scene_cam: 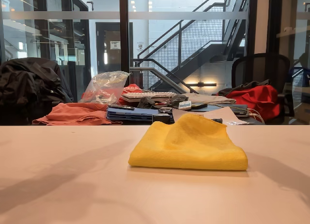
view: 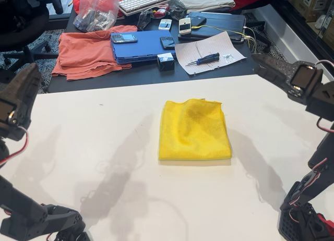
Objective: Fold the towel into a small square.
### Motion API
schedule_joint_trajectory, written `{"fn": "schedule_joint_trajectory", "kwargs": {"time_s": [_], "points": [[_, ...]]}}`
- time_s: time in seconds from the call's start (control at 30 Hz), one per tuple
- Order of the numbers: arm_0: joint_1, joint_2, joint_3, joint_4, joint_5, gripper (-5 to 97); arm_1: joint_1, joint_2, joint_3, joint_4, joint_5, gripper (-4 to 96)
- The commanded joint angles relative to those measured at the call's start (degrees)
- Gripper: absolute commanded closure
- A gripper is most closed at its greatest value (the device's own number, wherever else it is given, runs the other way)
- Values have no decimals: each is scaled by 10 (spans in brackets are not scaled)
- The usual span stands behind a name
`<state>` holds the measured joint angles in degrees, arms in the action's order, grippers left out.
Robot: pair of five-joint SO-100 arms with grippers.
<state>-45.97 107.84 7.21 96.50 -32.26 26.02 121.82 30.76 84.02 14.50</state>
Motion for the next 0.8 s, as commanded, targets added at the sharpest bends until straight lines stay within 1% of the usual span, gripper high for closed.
{"fn": "schedule_joint_trajectory", "kwargs": {"time_s": [0.0,0.1,0.2,0.37,0.4,0.43,0.47,0.63,0.7,0.77], "points": [[-2,0,11,17,14,633,-2,5,-2,-3,-1,805],[-1,-14,53,90,68,633,-2,17,-2,-3,-1,805],[3,-16,69,88,98,633,5,33,4,1,-13,805],[3,-11,47,-18,101,633,-16,32,4,-15,-37,805],[2,-11,45,-37,101,633,-17,27,1,-18,-40,805],[1,-11,45,-53,101,633,-22,21,4,-19,-33,805],[1,-11,47,-69,101,633,-19,12,4,-20,-38,805],[0,-11,55,-118,101,633,-19,-54,4,-18,-33,805],[-1,-11,53,-130,102,633,-14,-86,1,-27,-40,805],[-1,-11,54,-146,108,633,17,-121,-1,-36,-40,805]]}}
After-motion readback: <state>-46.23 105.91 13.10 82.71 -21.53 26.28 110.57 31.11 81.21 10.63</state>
